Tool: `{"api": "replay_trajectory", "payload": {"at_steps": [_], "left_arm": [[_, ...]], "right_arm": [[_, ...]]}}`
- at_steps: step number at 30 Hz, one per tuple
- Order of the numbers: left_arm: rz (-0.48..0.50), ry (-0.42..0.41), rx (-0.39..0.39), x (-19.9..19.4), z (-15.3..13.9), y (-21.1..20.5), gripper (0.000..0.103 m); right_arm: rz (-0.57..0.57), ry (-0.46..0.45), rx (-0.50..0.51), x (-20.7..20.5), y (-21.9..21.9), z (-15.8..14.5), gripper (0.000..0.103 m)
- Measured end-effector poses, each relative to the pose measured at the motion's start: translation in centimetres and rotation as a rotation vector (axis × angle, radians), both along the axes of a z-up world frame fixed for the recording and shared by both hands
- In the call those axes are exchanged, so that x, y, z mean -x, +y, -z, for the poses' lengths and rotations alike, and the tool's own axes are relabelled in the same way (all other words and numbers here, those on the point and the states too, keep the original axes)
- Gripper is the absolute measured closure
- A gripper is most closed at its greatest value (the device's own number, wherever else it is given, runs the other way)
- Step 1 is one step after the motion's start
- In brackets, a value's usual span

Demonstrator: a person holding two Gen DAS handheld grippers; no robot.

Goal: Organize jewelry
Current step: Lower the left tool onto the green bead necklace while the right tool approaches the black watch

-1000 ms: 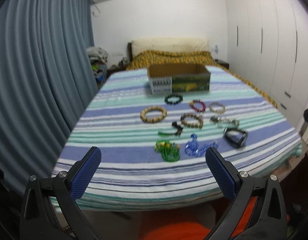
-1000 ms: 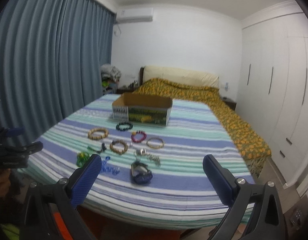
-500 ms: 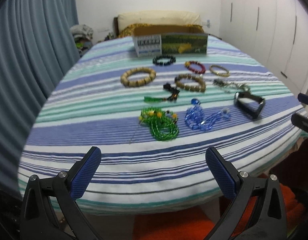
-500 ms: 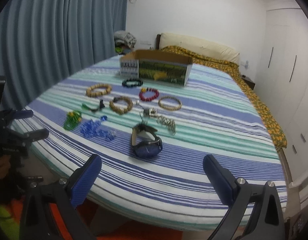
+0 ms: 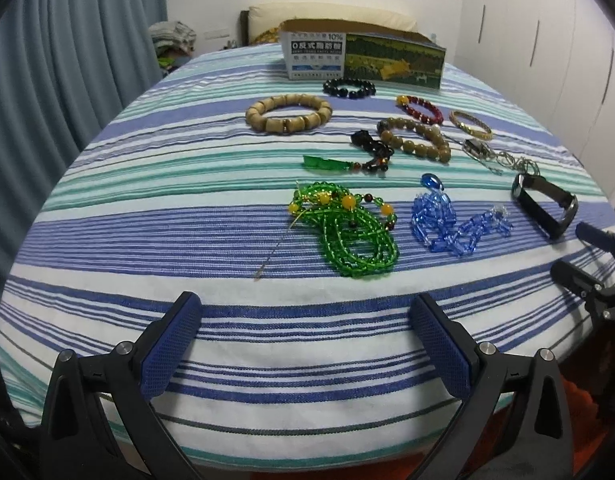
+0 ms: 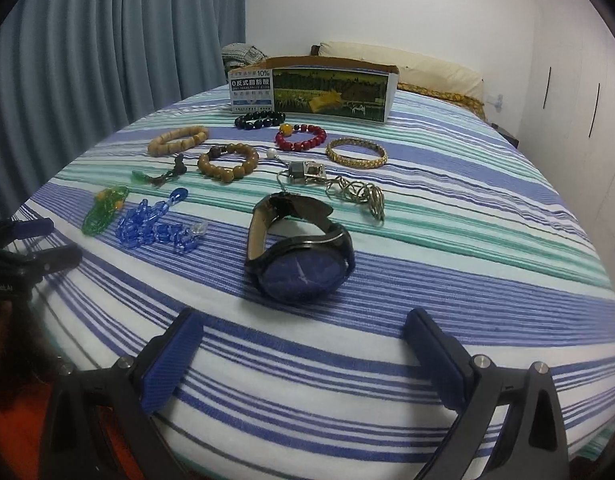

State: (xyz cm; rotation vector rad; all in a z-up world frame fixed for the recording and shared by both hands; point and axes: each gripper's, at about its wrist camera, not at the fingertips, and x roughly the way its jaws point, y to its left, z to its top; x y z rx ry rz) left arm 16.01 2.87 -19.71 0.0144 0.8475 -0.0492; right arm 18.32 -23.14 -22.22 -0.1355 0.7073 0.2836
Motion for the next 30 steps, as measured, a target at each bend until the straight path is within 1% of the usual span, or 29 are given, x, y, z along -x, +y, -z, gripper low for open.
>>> {"api": "replay_trajectory", "payload": {"at_steps": [4, 7, 11, 16, 24, 30], "left_arm": [[-0.002, -0.013, 0.002, 0.0, 0.0, 0.1, 0.0], [-0.011, -0.031, 0.0, 0.2, 0.1, 0.0, 0.0], [-0.006, -0.053, -0.006, 0.4, 0.2, -0.1, 0.0], [0.033, -0.008, -0.002, -1.5, -0.1, -0.3, 0.0], [0.029, 0.047, -0.012, -4.4, -0.1, -1.2, 0.0], [0.024, 0.08, -0.012, -6.0, -0.1, -1.1, 0.0]], "right_arm": [[0.001, -0.029, -0.013, 0.3, -0.1, 0.2, 0.0], [0.009, -0.011, -0.005, 0.2, -0.1, 0.0, 0.0], [0.02, -0.012, 0.004, 0.4, 0.1, -0.1, 0.0], [0.008, 0.006, 0.006, 0.1, 0.0, -0.2, 0.0], [-0.029, 0.048, 0.013, -1.7, 0.2, -0.4, 0.0], [-0.034, 0.105, 0.028, -3.9, 0.7, -0.7, 0.0]]}}
